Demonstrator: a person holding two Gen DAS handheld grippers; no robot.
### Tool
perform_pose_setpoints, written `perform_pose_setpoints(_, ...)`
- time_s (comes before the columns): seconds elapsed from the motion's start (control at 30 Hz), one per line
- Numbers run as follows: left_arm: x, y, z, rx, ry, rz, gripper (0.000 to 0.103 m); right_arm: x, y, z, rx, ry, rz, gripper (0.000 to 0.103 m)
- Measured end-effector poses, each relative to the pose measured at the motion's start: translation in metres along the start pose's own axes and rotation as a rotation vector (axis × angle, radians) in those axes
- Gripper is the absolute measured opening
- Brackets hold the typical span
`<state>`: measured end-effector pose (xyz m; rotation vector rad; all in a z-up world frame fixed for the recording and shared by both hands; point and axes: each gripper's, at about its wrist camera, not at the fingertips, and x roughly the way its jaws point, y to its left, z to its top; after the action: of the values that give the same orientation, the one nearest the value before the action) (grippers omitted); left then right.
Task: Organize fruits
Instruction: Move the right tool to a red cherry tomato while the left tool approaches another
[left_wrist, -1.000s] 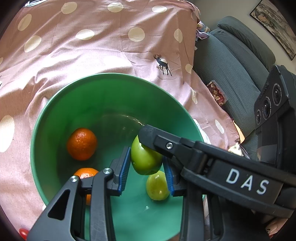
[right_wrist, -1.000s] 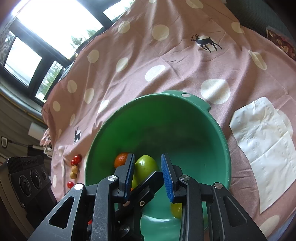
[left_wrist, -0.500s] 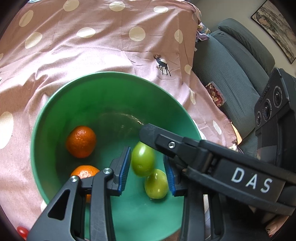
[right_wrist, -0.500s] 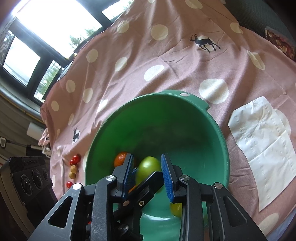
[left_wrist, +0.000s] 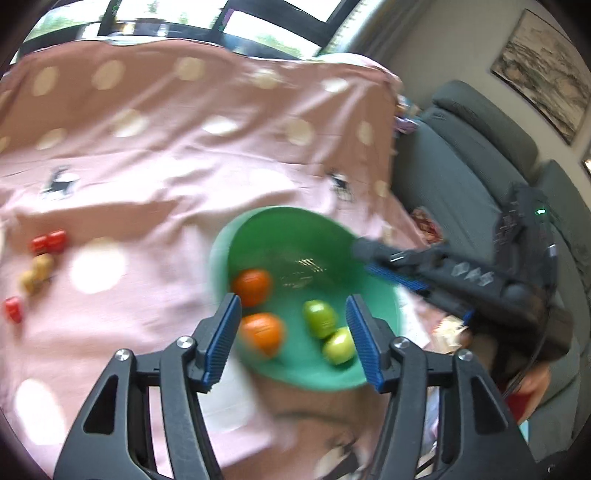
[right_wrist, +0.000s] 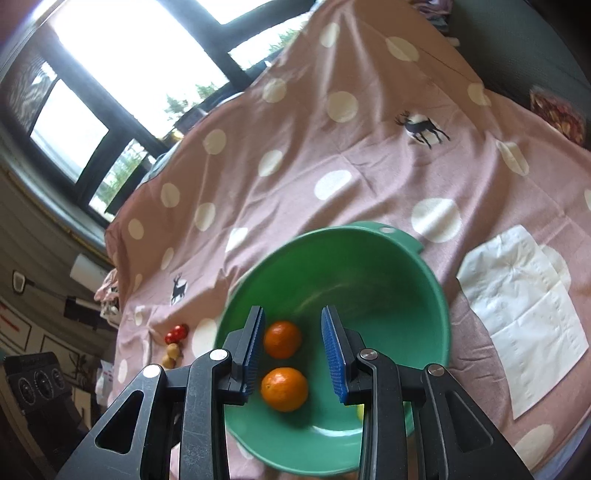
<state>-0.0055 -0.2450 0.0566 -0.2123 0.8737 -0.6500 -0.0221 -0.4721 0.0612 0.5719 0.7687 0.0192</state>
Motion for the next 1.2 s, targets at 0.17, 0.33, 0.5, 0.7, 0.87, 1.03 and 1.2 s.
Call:
perform_pose_setpoints(0.17,-0.042,0.062,-0.004,-0.11,-0.048,0.16,0.059,0.002,0.033,-0.007,-0.085,0.003,0.021,0.039)
perform_pose_setpoints(0.33,-0.081,0.121,-0.008,-0.181,-0.137,0.316,0.06,0.015,0.07,-0.02,-0.192,0.045,0.043,0.041)
perform_pose_setpoints(0.5,-0.093,0.166,-0.013,-0.272,-0.142,0.389,0.06,0.042,0.106,-0.043,-0.295,0.129,0.061,0.052)
perform_pose_setpoints(0.7,-0.082,0.193,-0.016,-0.348,-0.095,0.423,0.059,0.08,0.138,-0.078,-0.396,0.276,0.073,0.052)
perform_pose_setpoints(0.87,-0.067,0.202,-0.014,-0.362,-0.074,0.419,0.058,0.1,0.149,-0.102,-0.431,0.393,0.109,0.052)
perform_pose_setpoints(1.03,-0.051,0.199,-0.01,-0.358,-0.042,0.405,0.055,0.116,0.15,-0.119,-0.419,0.48,0.093,0.052)
perform_pose_setpoints(1.2,-0.038,0.203,-0.006,-0.359,-0.033,0.421,0.053,0.121,0.148,-0.134,-0.438,0.518,0.067,0.052)
